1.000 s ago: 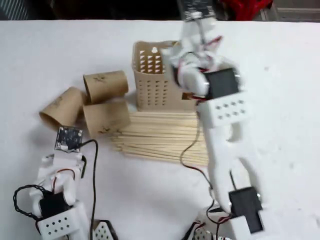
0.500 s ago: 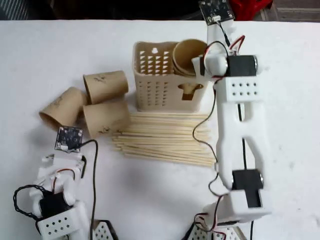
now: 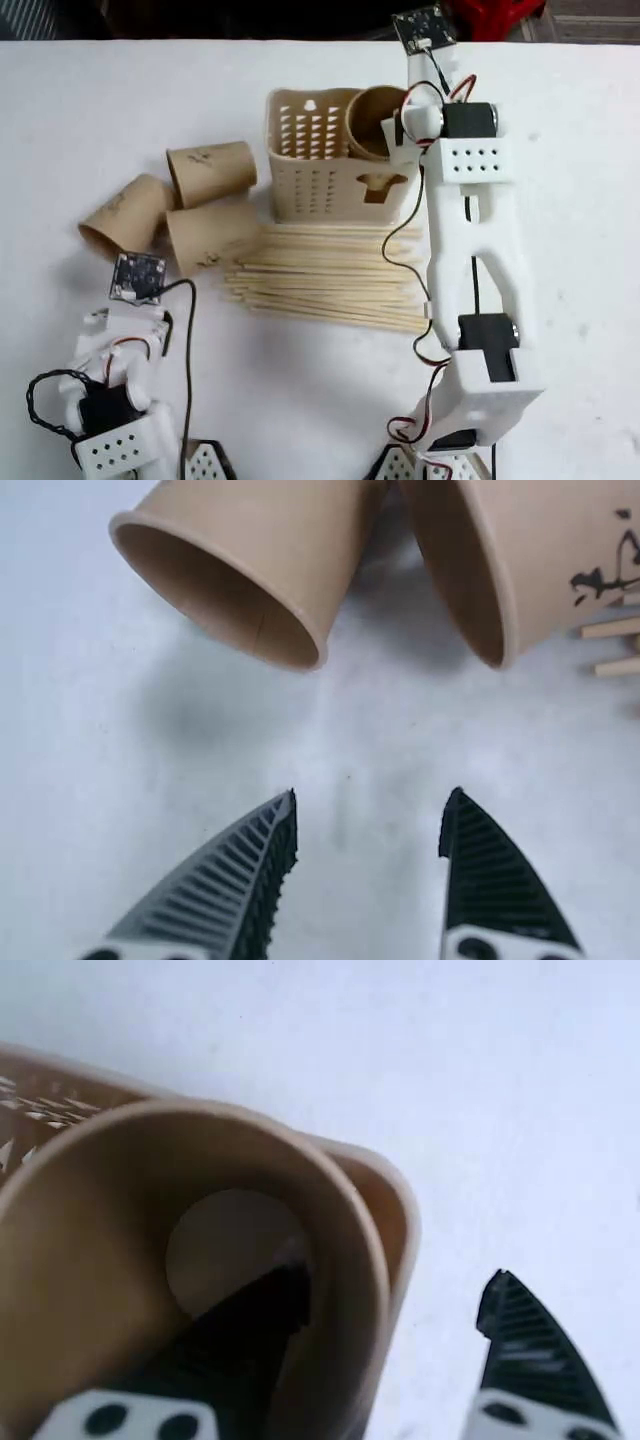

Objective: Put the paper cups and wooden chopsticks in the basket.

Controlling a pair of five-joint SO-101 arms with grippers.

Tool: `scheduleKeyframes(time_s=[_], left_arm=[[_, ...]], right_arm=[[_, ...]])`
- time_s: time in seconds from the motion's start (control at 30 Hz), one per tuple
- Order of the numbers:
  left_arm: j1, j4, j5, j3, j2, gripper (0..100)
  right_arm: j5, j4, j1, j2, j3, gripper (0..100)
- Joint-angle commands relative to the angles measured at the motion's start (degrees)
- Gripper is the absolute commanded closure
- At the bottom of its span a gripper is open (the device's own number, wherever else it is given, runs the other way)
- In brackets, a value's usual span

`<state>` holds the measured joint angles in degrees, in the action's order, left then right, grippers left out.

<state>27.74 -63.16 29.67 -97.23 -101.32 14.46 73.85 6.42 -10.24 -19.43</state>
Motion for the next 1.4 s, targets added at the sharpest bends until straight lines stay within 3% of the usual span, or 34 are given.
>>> scheduleKeyframes(time_s=[0.0, 0.23, 0.43, 0.67, 0.8, 0.93, 1.1, 1.2, 1.37], left_arm=[[-0.57, 1.41, -0.70, 0.09, -0.31, 76], [-0.57, 1.41, -0.70, 0.09, -0.31, 76], [-0.57, 1.41, -0.70, 0.09, -0.31, 76], [-0.57, 1.41, -0.70, 0.09, -0.31, 76], [-0.57, 0.35, -0.79, 0.09, -0.13, 76], [-0.57, -9.05, -0.70, 0.09, -0.22, 76], [-0.57, -9.49, -0.62, 0.09, -0.48, 76], [-0.40, -7.12, -0.26, 0.09, -0.57, 76], [1.98, 3.78, -0.26, 4.04, -0.57, 76]], right_arm=[[0.44, -1.19, -0.22, 8.04, -1.32, 72.0], [0.44, 1.45, 0.92, 20.97, -0.97, 72.2], [0.79, 13.14, 0.84, 29.67, -0.88, 72.9], [0.44, 21.23, 0.75, 34.95, 4.04, 95.2], [0.79, 18.51, 0.13, 40.31, 18.37, 96.7], [0.97, 7.87, -1.80, 48.75, 39.82, 96.8], [2.46, -6.02, -5.23, 62.20, 63.30, 96.4], [7.21, -6.81, -5.32, 69.93, 73.58, 96.4], [13.89, -6.55, -5.49, 82.33, 86.42, 96.4]])
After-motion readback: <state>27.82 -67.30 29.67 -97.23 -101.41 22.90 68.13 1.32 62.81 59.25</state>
